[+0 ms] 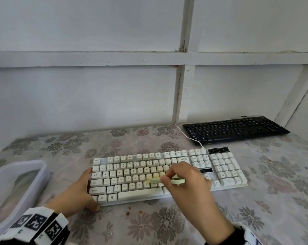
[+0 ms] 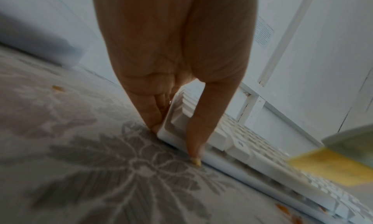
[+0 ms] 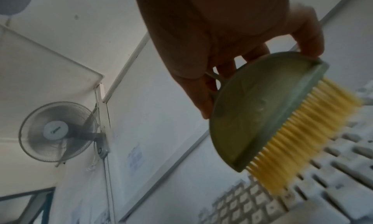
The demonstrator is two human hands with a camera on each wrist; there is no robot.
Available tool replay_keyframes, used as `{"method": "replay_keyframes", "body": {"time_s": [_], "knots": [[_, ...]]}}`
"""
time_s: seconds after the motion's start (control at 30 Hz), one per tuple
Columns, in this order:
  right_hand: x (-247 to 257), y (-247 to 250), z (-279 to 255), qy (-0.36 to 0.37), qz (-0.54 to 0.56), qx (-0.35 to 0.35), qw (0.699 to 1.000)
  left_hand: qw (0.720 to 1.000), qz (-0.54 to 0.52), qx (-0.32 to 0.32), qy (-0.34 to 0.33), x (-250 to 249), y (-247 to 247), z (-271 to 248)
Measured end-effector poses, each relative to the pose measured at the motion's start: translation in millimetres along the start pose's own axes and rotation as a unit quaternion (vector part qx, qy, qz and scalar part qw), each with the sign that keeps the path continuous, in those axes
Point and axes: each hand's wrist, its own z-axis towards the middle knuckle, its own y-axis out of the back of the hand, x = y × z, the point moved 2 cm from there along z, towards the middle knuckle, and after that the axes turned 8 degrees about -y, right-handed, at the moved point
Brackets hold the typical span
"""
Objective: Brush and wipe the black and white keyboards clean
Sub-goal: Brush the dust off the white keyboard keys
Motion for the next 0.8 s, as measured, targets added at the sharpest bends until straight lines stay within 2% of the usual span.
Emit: {"method": "replay_keyframes", "body": {"time_s": [0.07,0.2,0.4,0.47,0.63,0.8], "knots": [[2.9,3.7,-0.5,0.017,-0.003,-0.008,1.000,1.000,0.000,-0.001,0.003,0.6,-0.4,0.2],[6.3,0.1,-6.3,0.042,0.044,0.025,0.998,1.000,0.000,-0.002,0.001,1.1,-0.9,-0.1],[-20.2,23.2,2.1,-0.021,0.003,-0.026,0.999,1.000,0.001,0.001,-0.003,0.3,-0.6,0.0],[-18.6,29.6,3.2,-0.014,-0.005,-0.042,0.999,1.000,-0.001,-0.001,-0.005,1.6,-1.0,0.5],[-20.4,25.7,3.2,-0.012,0.057,-0.001,0.998,1.000,-0.002,-0.004,-0.003,-0.3,-1.5,0.1],[-32.6,41.0,11.7,-0.011,0.031,-0.059,0.998,1.000,0.004,-0.006,-0.003,-2.9,-2.6,-1.3]]}}
